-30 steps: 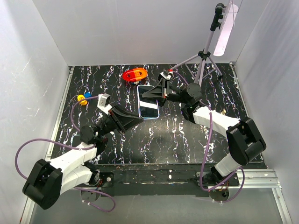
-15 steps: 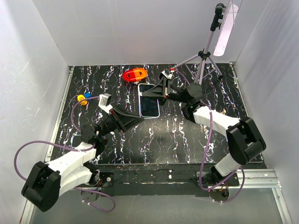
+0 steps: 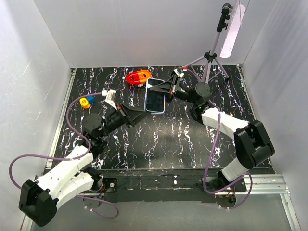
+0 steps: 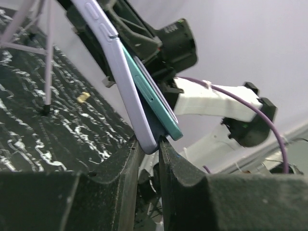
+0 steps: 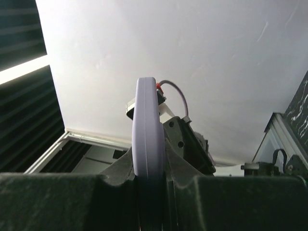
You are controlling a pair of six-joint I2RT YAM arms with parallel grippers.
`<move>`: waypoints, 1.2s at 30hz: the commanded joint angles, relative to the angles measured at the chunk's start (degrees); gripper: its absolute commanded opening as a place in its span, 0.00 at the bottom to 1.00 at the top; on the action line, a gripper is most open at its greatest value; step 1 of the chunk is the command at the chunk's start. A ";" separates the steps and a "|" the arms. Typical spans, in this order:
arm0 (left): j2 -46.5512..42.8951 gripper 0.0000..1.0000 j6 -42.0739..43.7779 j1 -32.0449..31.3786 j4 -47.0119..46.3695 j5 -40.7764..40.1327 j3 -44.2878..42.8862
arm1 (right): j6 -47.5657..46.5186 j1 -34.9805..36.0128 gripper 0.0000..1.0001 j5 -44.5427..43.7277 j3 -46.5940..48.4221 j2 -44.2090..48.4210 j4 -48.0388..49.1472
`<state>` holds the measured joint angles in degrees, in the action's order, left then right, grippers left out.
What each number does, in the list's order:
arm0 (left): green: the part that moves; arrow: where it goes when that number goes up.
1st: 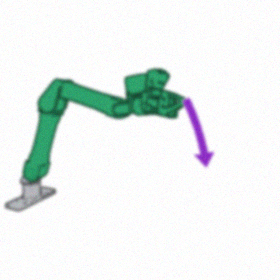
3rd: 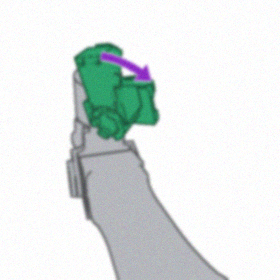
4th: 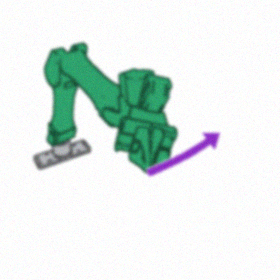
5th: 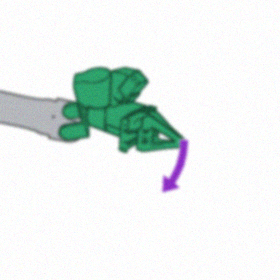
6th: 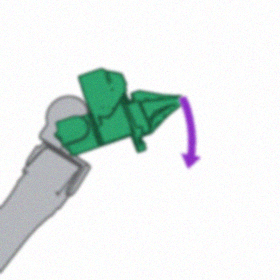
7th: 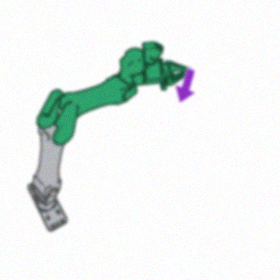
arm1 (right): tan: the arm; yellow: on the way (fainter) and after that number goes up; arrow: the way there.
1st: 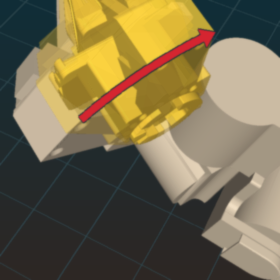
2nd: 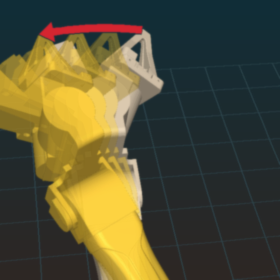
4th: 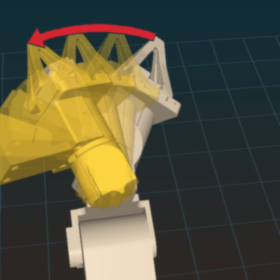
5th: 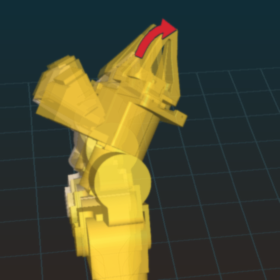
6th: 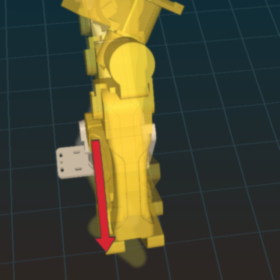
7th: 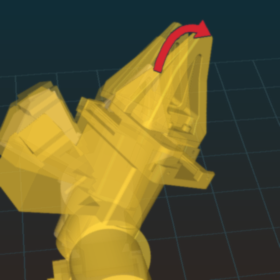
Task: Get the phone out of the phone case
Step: Remove the phone case from the phone.
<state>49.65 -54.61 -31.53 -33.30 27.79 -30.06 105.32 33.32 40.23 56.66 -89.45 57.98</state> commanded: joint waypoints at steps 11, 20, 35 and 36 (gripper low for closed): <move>11.09 0.03 5.24 1.03 16.46 -1.10 -0.17 | -9.95 5.26 0.01 -8.85 6.44 3.50 7.24; 12.66 0.36 -3.30 1.03 2.10 9.29 1.68 | -14.79 6.23 0.01 -13.24 6.09 1.03 7.06; 13.00 0.44 -7.08 1.03 -2.28 -0.47 2.29 | -19.36 10.89 0.01 -19.75 0.55 5.60 1.70; 14.06 0.43 -8.66 1.03 -4.47 0.33 2.46 | -19.45 10.89 0.01 -19.31 0.90 5.08 2.22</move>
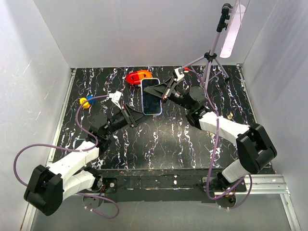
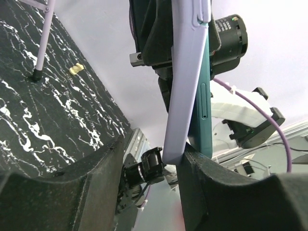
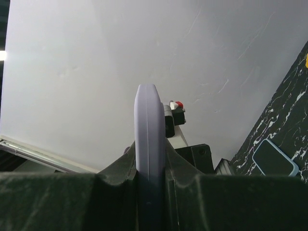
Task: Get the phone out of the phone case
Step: Remove the phone case from the phone.
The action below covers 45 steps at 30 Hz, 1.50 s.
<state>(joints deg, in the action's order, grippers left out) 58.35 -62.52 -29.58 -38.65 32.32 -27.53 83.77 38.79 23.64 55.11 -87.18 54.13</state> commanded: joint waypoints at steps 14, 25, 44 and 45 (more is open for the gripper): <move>8.53 0.16 5.72 -0.65 12.87 -7.87 -3.67 | 1.48 8.32 0.01 -1.66 1.67 5.08 2.83; 11.00 0.00 14.44 0.05 26.27 -16.51 -4.02 | 15.47 8.15 0.01 -4.83 0.97 4.46 6.36; -16.50 0.82 15.61 0.14 28.65 7.05 -2.88 | -8.26 -7.85 0.01 8.97 2.18 11.77 -24.76; -16.86 0.83 12.89 0.14 26.55 8.63 -2.88 | -8.53 -7.93 0.01 8.97 2.45 11.42 -24.95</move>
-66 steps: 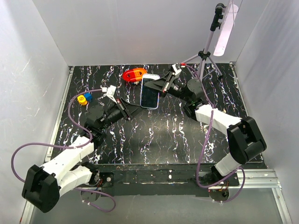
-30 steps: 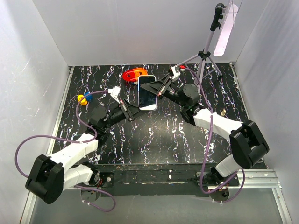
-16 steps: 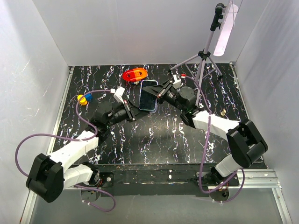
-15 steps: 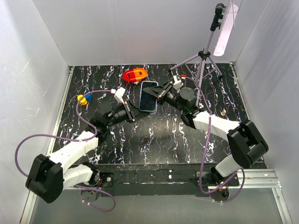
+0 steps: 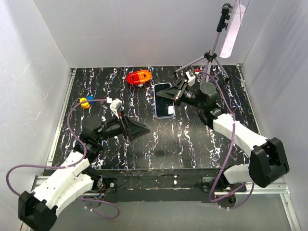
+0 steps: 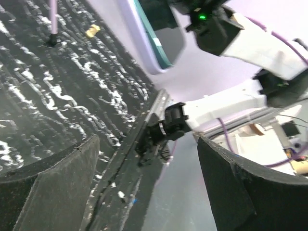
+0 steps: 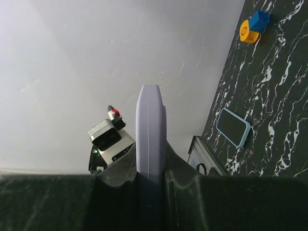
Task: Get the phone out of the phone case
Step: Remove the phone case from the phone.
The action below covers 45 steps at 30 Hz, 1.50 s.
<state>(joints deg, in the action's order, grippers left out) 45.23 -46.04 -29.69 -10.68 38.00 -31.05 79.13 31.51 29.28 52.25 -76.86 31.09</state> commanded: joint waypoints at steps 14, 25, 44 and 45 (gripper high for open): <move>9.52 0.79 -31.90 -1.15 -25.16 5.59 -4.99 | -0.12 -0.48 0.01 3.07 5.67 -1.71 2.83; 11.89 0.78 -34.38 -3.00 -29.23 3.93 -3.23 | -0.12 0.48 0.01 2.54 5.58 -2.94 3.71; 13.56 0.67 -33.59 -2.74 -23.26 -0.20 -0.50 | 1.11 2.15 0.01 2.54 3.48 -1.19 6.44; 13.91 0.66 -33.85 -2.65 -23.16 -0.29 -0.50 | 1.11 2.16 0.01 2.54 3.21 -1.01 6.52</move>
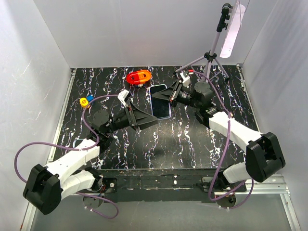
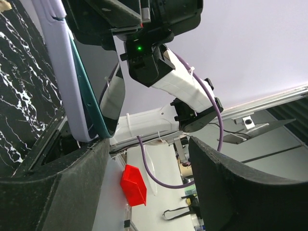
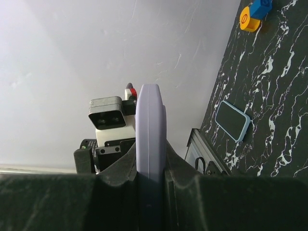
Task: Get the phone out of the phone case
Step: Remove the phone case from the phone.
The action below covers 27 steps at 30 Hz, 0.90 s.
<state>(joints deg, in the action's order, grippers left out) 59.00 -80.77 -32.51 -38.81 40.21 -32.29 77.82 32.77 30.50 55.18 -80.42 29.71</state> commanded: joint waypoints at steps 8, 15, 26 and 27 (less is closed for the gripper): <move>2.96 0.62 2.02 1.40 6.46 -1.89 -3.38 | 2.77 2.55 0.01 1.93 -1.56 2.55 10.36; 3.66 0.55 1.06 3.15 6.65 -1.45 -4.44 | 0.67 4.58 0.01 1.32 -2.27 1.94 10.63; 4.54 0.35 -7.03 3.77 -0.66 -2.76 -3.74 | -4.08 7.30 0.01 -0.09 -3.23 0.62 11.07; 4.19 0.33 -6.60 3.86 -0.22 -2.76 -3.83 | -4.26 7.30 0.01 0.08 -3.50 0.70 11.07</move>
<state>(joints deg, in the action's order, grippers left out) 64.38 -86.52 -29.34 -35.55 43.31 -34.72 74.28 36.25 25.34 52.58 -80.40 35.29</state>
